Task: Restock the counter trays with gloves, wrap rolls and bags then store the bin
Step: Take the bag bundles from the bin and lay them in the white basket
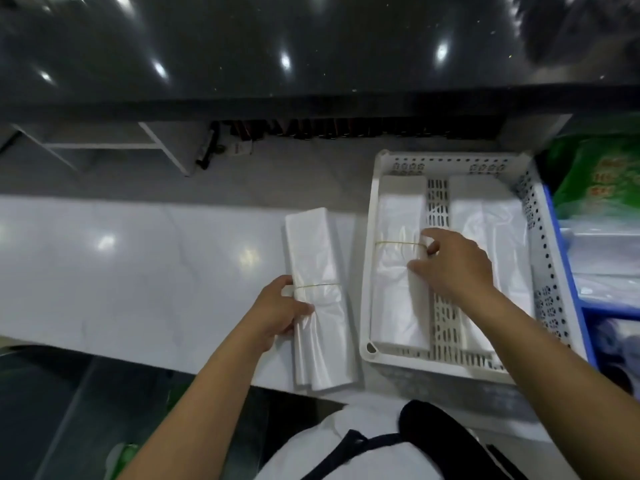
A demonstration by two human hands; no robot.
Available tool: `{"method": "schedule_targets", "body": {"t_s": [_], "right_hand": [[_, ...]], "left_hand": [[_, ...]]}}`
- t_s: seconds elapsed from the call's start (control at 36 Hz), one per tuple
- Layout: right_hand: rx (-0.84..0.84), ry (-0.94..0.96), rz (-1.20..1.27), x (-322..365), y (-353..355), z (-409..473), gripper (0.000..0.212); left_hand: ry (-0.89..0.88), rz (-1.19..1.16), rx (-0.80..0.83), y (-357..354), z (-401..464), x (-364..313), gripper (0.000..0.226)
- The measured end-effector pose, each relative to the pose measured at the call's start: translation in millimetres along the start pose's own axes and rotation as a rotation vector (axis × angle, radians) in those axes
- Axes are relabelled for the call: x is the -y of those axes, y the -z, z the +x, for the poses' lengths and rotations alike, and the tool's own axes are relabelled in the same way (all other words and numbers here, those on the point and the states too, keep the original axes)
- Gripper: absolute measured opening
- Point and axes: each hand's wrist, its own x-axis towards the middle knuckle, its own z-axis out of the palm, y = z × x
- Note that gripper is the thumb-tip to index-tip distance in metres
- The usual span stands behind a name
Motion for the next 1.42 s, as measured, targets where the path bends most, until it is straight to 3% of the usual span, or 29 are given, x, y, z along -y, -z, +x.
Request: {"method": "schedule_targets", "body": {"t_s": [0.14, 0.25, 0.36, 0.5, 0.67, 0.75, 0.89, 1.06, 1.14, 1.22, 1.31, 1.36, 1.42], "right_hand": [[-0.018, 0.056, 0.028, 2, 6, -8, 0.043], [-0.016, 0.106, 0.433, 10, 18, -29, 0.037], [0.239, 0.108, 0.817, 22, 28, -54, 0.030], [0.590, 0.104, 1.116, 29, 37, -67, 0.054], [0.649, 0.110, 1.276, 29, 46, -65, 0.052], [0.627, 0.099, 1.292, 15, 51, -63, 0.047], [0.591, -0.062, 1.282, -16, 46, -68, 0.056], [0.452, -0.277, 1.332, -37, 48, -65, 0.055], [0.430, -0.280, 1.319, -36, 52, -54, 0.047], [0.418, -0.244, 1.274, -28, 56, -38, 0.054], [0.325, -0.213, 1.080, -16, 48, -21, 0.060], [0.197, -0.173, 0.811, -10, 36, -12, 0.064], [0.172, -0.118, 0.553, -6, 23, -11, 0.075]], "left_hand": [[-0.034, -0.062, -0.022, 5, -5, 2, 0.053], [-0.075, -0.211, -0.020, 20, -22, 3, 0.051], [-0.173, -0.381, 0.055, 31, -48, -10, 0.052], [-0.362, -0.450, 0.196, 19, -83, -37, 0.061], [-0.424, -0.389, 0.336, -24, -96, -57, 0.056], [-0.395, -0.305, 0.374, -39, -96, -64, 0.051], [-0.376, -0.110, 0.341, -56, -91, -71, 0.042], [-0.354, -0.145, 0.071, -60, -75, -52, 0.030], [-0.289, -0.183, 0.058, -61, -71, -38, 0.030], [-0.265, -0.194, 0.083, -62, -71, -32, 0.029], [-0.267, -0.201, 0.077, -61, -71, -32, 0.028], [-0.271, -0.194, 0.073, -61, -72, -32, 0.029], [-0.269, -0.180, 0.075, -60, -73, -32, 0.030]]}}
